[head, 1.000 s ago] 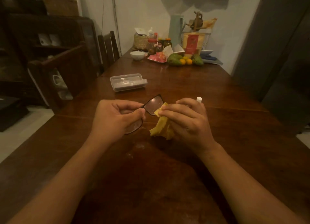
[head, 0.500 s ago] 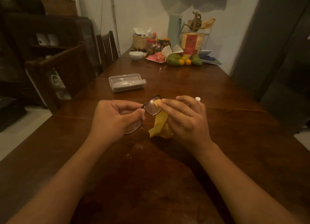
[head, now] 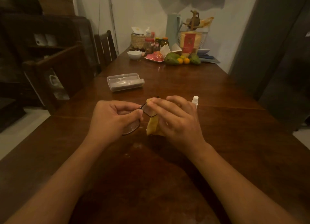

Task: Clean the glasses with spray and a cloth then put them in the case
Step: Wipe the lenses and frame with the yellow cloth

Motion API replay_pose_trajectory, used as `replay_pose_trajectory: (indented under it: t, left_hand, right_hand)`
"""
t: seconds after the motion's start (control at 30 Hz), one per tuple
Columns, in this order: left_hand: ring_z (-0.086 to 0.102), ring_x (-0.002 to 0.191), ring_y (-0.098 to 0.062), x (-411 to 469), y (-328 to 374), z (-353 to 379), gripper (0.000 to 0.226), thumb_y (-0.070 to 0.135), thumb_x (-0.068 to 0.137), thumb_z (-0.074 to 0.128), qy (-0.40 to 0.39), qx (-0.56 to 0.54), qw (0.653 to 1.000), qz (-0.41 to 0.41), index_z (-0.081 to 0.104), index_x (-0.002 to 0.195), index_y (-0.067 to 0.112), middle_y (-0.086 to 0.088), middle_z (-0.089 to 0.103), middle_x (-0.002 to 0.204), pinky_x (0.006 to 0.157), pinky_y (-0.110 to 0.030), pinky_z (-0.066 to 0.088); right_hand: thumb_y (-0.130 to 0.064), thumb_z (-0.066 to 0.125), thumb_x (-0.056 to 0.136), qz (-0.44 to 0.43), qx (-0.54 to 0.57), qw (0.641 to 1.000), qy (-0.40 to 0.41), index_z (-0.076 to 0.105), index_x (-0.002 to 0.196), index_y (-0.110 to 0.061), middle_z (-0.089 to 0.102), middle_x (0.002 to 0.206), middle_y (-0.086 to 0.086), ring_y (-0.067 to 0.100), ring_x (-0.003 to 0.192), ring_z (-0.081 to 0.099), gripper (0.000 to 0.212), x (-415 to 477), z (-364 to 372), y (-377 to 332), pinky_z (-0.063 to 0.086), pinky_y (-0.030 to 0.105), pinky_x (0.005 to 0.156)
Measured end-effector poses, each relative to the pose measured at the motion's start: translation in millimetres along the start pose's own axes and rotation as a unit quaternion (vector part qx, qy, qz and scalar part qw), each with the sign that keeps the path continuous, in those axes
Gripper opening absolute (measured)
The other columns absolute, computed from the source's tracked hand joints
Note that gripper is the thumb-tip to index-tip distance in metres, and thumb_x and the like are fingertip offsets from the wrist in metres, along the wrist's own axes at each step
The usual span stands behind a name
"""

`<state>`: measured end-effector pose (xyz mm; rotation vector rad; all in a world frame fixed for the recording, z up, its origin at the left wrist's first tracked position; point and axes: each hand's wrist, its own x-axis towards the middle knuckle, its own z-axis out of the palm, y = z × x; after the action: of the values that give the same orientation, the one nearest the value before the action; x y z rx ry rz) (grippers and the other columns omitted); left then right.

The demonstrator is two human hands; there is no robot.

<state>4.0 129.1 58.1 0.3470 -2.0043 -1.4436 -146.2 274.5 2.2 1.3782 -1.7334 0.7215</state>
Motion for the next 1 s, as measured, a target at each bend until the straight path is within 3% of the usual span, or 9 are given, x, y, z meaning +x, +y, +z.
replay_pose_trajectory:
  t: [0.1,0.23,0.5,0.67,0.87,1.0]
  left_hand:
    - [0.075,0.066,-0.009,-0.2,-0.6,-1.3,0.017,0.010,0.081,0.078,0.002,0.003,1.000,0.001,0.079,0.081,0.027,0.002,0.078,0.071,0.059,-0.013,0.054]
    - [0.076,0.069,-0.013,-0.1,-1.6,-1.8,0.016,0.010,0.082,0.077,0.004,0.003,1.000,-0.007,0.079,0.082,0.026,0.000,0.078,0.072,0.062,-0.017,0.057]
    - [0.077,0.072,-0.017,0.7,-1.7,-4.0,0.015,0.012,0.082,0.078,0.019,-0.004,1.000,-0.010,0.079,0.083,0.027,-0.001,0.079,0.074,0.066,-0.020,0.061]
    - [0.076,0.071,-0.016,1.5,-1.5,-2.1,0.015,0.011,0.082,0.077,0.019,-0.010,1.000,-0.014,0.079,0.084,0.025,-0.002,0.078,0.072,0.066,-0.020,0.060]
    - [0.076,0.069,-0.016,1.9,-0.7,-5.9,0.021,0.010,0.082,0.078,0.027,-0.027,0.999,0.001,0.081,0.076,0.031,-0.002,0.078,0.072,0.065,-0.020,0.059]
    - [0.076,0.071,-0.017,2.2,-3.1,-3.7,0.022,0.010,0.082,0.078,0.015,-0.021,1.000,-0.001,0.081,0.077,0.032,-0.002,0.078,0.072,0.066,-0.022,0.059]
  right_hand:
    - [-0.027,0.062,0.099,-0.057,0.024,0.998,-0.012,0.057,0.139,-0.028,0.058,0.143,-0.009,0.021,0.125,0.049,0.041,-0.5,-1.5,1.1,0.039,0.042,0.090]
    - [-0.027,0.062,0.099,-0.065,0.005,0.998,0.012,0.068,0.128,-0.029,0.067,0.130,-0.011,0.022,0.120,0.052,0.029,-3.4,-7.5,14.2,0.039,0.042,0.087]
    - [-0.021,0.070,0.092,-0.075,0.035,0.997,0.006,0.063,0.133,-0.025,0.057,0.126,-0.004,0.023,0.106,0.045,0.041,-3.3,-1.2,7.8,0.049,0.046,0.075]
    - [-0.011,0.077,0.088,-0.036,0.041,0.998,0.018,0.072,0.124,-0.017,0.071,0.115,0.003,0.024,0.108,0.053,0.036,-5.1,-4.1,19.3,0.049,0.050,0.077]
    - [-0.016,0.064,0.096,-0.057,0.043,0.997,0.009,0.068,0.128,-0.015,0.071,0.117,0.002,0.024,0.115,0.052,0.033,-2.9,-3.0,6.8,0.049,0.048,0.081]
    - [-0.015,0.063,0.095,-0.013,0.003,0.999,0.029,0.069,0.127,-0.016,0.071,0.118,0.004,0.025,0.115,0.052,0.033,-0.6,-5.9,10.3,0.048,0.050,0.083]
